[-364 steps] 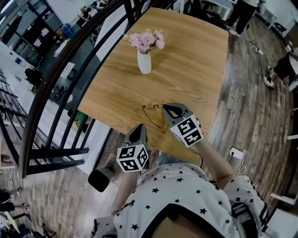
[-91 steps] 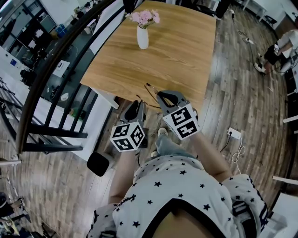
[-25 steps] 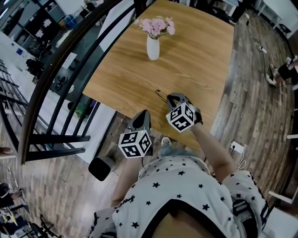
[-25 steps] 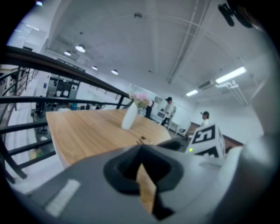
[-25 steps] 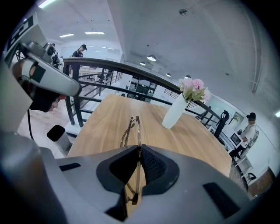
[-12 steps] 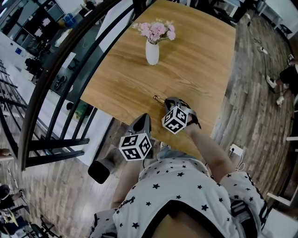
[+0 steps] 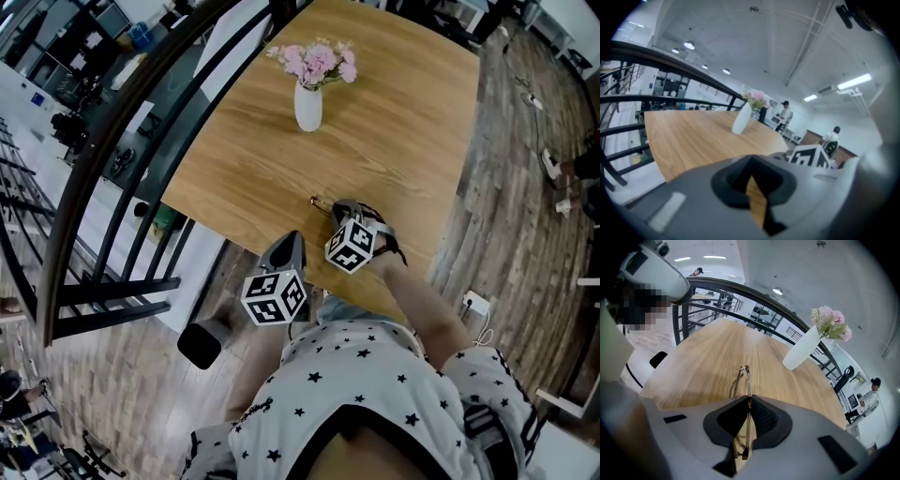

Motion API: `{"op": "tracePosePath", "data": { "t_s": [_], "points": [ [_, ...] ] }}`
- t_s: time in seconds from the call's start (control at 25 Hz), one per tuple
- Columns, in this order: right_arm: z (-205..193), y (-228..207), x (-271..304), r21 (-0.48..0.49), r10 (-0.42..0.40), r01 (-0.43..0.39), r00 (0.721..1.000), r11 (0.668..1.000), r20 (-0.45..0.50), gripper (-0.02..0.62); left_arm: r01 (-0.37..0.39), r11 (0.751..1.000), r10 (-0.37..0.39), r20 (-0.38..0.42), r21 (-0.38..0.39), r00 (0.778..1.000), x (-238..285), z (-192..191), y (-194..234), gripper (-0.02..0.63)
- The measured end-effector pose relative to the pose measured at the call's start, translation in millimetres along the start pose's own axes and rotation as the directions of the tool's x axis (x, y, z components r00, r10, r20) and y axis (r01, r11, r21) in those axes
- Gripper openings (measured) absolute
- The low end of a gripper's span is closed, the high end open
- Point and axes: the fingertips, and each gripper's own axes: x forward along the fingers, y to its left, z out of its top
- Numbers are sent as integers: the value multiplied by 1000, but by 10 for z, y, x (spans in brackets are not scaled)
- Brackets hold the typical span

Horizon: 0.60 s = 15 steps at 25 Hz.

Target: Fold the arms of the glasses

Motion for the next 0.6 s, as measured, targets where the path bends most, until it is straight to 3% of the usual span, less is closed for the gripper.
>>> {"op": "tracePosePath", "data": {
  "t_s": [0.6],
  "points": [
    [-32, 231, 44, -63, 33, -35, 999, 997, -40, 25, -2, 1000, 2, -8, -9, 1000, -24, -66, 4, 6]
  ]
}}
